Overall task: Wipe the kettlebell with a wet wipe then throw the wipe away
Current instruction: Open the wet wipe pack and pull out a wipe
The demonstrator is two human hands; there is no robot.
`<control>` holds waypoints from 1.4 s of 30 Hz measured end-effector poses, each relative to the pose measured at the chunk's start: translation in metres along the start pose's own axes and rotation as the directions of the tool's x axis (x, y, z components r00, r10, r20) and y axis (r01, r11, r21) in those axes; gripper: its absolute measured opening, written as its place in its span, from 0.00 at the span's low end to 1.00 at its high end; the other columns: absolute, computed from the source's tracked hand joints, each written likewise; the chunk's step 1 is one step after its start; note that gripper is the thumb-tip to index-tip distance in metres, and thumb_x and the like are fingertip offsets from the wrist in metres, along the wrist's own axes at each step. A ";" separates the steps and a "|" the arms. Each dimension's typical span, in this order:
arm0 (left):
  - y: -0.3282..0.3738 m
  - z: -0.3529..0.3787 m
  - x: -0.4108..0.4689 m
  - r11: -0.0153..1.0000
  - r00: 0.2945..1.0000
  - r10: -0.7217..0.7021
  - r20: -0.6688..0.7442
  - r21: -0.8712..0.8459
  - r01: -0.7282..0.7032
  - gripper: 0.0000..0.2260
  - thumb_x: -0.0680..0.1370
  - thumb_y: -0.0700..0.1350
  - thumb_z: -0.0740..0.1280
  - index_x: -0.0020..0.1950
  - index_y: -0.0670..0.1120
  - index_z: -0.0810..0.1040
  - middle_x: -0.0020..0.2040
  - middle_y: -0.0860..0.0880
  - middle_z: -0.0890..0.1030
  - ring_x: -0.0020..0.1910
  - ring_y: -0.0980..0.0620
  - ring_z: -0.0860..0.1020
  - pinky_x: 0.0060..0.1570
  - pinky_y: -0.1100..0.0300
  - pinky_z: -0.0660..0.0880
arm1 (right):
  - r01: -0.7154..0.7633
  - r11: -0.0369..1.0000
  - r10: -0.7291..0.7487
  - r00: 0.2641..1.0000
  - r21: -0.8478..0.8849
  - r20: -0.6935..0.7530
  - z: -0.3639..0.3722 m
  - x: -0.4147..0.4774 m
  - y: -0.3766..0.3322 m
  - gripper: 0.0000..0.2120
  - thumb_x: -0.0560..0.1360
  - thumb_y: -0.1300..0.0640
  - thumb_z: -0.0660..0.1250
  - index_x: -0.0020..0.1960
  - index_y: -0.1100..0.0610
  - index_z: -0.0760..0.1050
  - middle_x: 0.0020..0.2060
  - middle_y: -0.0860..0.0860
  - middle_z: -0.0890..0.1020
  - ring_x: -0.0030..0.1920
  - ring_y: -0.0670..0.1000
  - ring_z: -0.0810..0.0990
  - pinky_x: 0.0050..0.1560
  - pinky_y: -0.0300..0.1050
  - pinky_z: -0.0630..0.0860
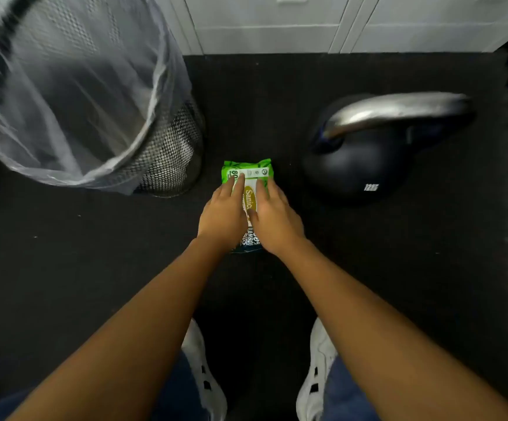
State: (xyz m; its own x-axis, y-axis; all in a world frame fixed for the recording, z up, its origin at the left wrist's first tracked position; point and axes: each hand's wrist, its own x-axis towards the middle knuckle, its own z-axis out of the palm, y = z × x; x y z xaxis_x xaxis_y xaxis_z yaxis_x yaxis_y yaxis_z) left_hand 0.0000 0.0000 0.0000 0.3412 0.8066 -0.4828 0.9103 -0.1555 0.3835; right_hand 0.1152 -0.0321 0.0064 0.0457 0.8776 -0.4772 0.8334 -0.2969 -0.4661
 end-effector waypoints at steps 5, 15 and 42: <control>-0.019 0.034 0.013 0.994 0.992 0.033 -0.119 -0.098 -0.045 0.26 0.80 0.41 0.57 0.77 0.47 0.53 0.78 0.45 0.54 0.76 0.46 0.54 0.72 0.50 0.59 | 0.024 0.994 -0.027 0.999 -0.105 -0.029 0.048 0.019 0.004 0.31 0.80 0.60 0.57 0.77 0.61 0.44 0.77 0.61 0.47 0.77 0.57 0.47 0.74 0.52 0.59; -0.042 0.049 0.011 0.909 0.974 -0.130 -0.184 -0.414 0.043 0.25 0.81 0.45 0.57 0.77 0.52 0.55 0.75 0.47 0.63 0.72 0.47 0.65 0.66 0.53 0.65 | -0.119 0.993 0.117 0.984 -0.008 -0.131 0.056 0.028 -0.015 0.33 0.79 0.49 0.58 0.76 0.63 0.50 0.77 0.61 0.52 0.77 0.56 0.52 0.68 0.50 0.67; -0.028 0.060 0.020 0.584 0.890 -0.419 -0.181 -0.805 0.111 0.22 0.74 0.46 0.71 0.68 0.53 0.73 0.43 0.53 0.82 0.41 0.54 0.78 0.47 0.52 0.81 | 0.215 0.976 -0.189 0.904 0.024 -0.384 0.057 0.021 0.035 0.16 0.70 0.68 0.67 0.58 0.64 0.77 0.54 0.59 0.79 0.52 0.59 0.78 0.45 0.52 0.80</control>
State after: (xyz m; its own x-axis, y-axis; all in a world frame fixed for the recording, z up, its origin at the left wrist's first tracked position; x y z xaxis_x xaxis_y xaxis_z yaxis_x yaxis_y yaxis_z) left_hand -0.0048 -0.0139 -0.0672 -0.1199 0.8862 -0.4475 0.3805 0.4574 0.8037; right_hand 0.1144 -0.0452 -0.0624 0.0953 0.9938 -0.0565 0.8106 -0.1104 -0.5752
